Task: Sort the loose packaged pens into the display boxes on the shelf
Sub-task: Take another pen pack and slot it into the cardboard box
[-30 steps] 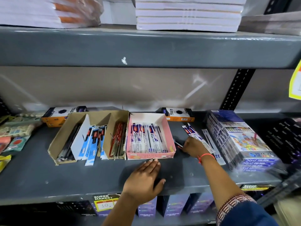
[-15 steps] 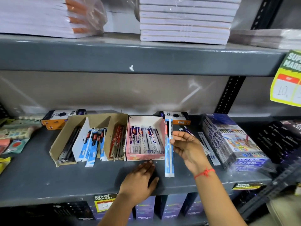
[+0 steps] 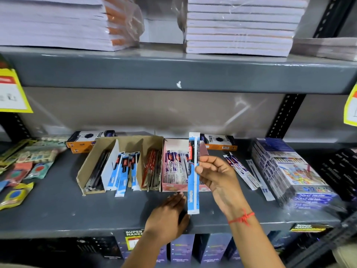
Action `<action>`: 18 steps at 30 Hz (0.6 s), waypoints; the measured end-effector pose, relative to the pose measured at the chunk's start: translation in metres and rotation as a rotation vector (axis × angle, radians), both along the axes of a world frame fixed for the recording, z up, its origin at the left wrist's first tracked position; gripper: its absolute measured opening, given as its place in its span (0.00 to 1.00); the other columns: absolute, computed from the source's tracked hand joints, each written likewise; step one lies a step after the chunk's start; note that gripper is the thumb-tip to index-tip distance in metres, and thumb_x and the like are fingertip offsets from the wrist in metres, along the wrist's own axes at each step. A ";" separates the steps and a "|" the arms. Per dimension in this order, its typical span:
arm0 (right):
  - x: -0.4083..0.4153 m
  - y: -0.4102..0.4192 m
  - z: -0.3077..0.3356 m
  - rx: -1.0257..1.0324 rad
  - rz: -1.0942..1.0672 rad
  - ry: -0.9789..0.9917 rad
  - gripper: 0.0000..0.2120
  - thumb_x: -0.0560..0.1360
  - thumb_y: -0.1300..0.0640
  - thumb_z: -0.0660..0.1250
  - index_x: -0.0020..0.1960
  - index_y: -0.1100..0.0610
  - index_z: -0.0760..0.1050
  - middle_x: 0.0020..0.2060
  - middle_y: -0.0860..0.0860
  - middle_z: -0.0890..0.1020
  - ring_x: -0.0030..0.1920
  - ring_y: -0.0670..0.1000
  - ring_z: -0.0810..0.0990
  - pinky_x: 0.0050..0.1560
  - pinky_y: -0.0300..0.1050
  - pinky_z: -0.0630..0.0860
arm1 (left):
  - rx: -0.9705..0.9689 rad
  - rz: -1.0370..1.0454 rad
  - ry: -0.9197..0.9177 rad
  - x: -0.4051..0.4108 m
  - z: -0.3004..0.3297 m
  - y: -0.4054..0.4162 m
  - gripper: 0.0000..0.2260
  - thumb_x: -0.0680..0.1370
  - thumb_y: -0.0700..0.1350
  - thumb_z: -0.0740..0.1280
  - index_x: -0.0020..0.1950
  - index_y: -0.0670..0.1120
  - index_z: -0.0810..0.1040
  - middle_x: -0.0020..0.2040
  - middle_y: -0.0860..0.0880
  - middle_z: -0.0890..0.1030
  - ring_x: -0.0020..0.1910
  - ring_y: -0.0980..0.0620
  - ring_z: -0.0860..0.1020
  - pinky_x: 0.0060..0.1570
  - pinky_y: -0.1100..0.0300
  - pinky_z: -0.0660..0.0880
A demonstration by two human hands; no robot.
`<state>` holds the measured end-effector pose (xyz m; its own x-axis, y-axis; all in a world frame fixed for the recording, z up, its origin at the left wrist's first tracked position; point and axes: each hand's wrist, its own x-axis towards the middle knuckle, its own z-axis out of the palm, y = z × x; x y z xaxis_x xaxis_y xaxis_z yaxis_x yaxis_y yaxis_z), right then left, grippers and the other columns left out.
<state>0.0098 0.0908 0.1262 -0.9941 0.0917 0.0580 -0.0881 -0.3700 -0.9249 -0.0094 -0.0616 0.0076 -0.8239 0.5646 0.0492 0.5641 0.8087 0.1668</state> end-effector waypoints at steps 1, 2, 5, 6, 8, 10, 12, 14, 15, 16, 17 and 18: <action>-0.001 -0.002 0.001 0.004 0.001 0.000 0.15 0.70 0.77 0.63 0.41 0.59 0.77 0.21 0.46 0.81 0.28 0.42 0.82 0.33 0.33 0.78 | 0.003 -0.002 -0.006 0.000 0.001 0.000 0.25 0.82 0.57 0.50 0.78 0.50 0.57 0.76 0.53 0.57 0.74 0.56 0.54 0.65 0.63 0.62; -0.001 -0.004 0.002 0.013 0.003 -0.001 0.14 0.70 0.77 0.63 0.41 0.58 0.77 0.21 0.46 0.81 0.28 0.42 0.82 0.33 0.33 0.78 | 0.014 0.002 -0.014 0.001 0.004 0.000 0.25 0.82 0.57 0.50 0.78 0.50 0.57 0.76 0.53 0.58 0.73 0.55 0.56 0.63 0.62 0.65; -0.005 -0.011 0.006 0.029 0.017 -0.011 0.14 0.70 0.76 0.65 0.40 0.57 0.77 0.23 0.45 0.82 0.28 0.41 0.81 0.33 0.32 0.78 | 0.028 0.013 -0.001 0.001 0.006 -0.007 0.23 0.82 0.57 0.51 0.77 0.51 0.59 0.75 0.53 0.61 0.71 0.55 0.60 0.60 0.61 0.68; -0.007 -0.014 0.006 0.033 0.022 -0.022 0.14 0.70 0.76 0.65 0.39 0.57 0.77 0.24 0.46 0.82 0.28 0.41 0.81 0.32 0.32 0.78 | 0.028 0.022 0.003 0.000 0.005 -0.012 0.23 0.82 0.57 0.51 0.77 0.51 0.59 0.75 0.54 0.60 0.72 0.55 0.60 0.61 0.62 0.67; -0.013 -0.023 0.007 0.030 0.036 -0.042 0.14 0.70 0.76 0.65 0.39 0.57 0.76 0.24 0.46 0.82 0.28 0.40 0.81 0.32 0.32 0.77 | 0.029 0.056 0.004 -0.002 0.002 -0.028 0.24 0.82 0.58 0.50 0.77 0.53 0.58 0.76 0.56 0.58 0.73 0.56 0.58 0.62 0.63 0.65; -0.024 -0.035 0.005 0.025 0.042 -0.069 0.15 0.71 0.76 0.64 0.38 0.57 0.75 0.23 0.46 0.81 0.27 0.40 0.81 0.29 0.31 0.77 | 0.018 0.085 0.012 -0.005 0.001 -0.045 0.24 0.82 0.60 0.48 0.77 0.54 0.58 0.76 0.57 0.57 0.73 0.57 0.57 0.63 0.64 0.64; -0.040 -0.056 0.005 0.047 0.058 -0.104 0.14 0.71 0.76 0.64 0.36 0.58 0.74 0.21 0.46 0.81 0.25 0.39 0.80 0.28 0.30 0.77 | -0.010 0.114 0.029 -0.007 0.004 -0.065 0.31 0.78 0.65 0.39 0.76 0.54 0.61 0.75 0.57 0.60 0.72 0.57 0.61 0.61 0.63 0.65; -0.059 -0.081 0.003 0.089 0.072 -0.135 0.15 0.71 0.76 0.64 0.34 0.59 0.73 0.19 0.46 0.79 0.22 0.39 0.78 0.27 0.30 0.77 | -0.014 0.148 -0.001 -0.007 0.012 -0.082 0.44 0.70 0.70 0.28 0.73 0.53 0.65 0.72 0.55 0.66 0.67 0.55 0.67 0.58 0.62 0.67; -0.069 -0.093 0.002 0.126 0.079 -0.147 0.15 0.71 0.77 0.64 0.33 0.59 0.72 0.18 0.46 0.78 0.22 0.39 0.77 0.27 0.30 0.76 | -0.013 0.154 0.004 -0.008 0.012 -0.087 0.44 0.68 0.69 0.28 0.73 0.54 0.66 0.70 0.54 0.68 0.66 0.55 0.69 0.56 0.62 0.68; -0.079 -0.106 0.001 0.168 0.090 -0.160 0.16 0.71 0.77 0.63 0.32 0.59 0.72 0.19 0.46 0.78 0.22 0.40 0.77 0.27 0.31 0.76 | 0.001 0.159 0.023 -0.010 0.010 -0.092 0.43 0.68 0.67 0.29 0.74 0.54 0.65 0.70 0.54 0.69 0.65 0.54 0.69 0.56 0.61 0.68; -0.089 -0.118 -0.001 0.230 0.092 -0.175 0.17 0.71 0.77 0.63 0.32 0.59 0.71 0.20 0.47 0.77 0.23 0.42 0.76 0.27 0.33 0.75 | 0.028 0.162 0.035 -0.011 0.009 -0.093 0.42 0.68 0.65 0.31 0.75 0.54 0.63 0.71 0.54 0.67 0.65 0.53 0.69 0.56 0.60 0.68; -0.100 -0.130 -0.002 0.305 0.090 -0.181 0.18 0.71 0.77 0.62 0.30 0.58 0.71 0.23 0.50 0.76 0.26 0.45 0.75 0.29 0.35 0.74 | 0.053 0.165 0.034 -0.010 0.006 -0.095 0.39 0.70 0.64 0.33 0.76 0.54 0.61 0.73 0.55 0.65 0.67 0.53 0.68 0.57 0.60 0.68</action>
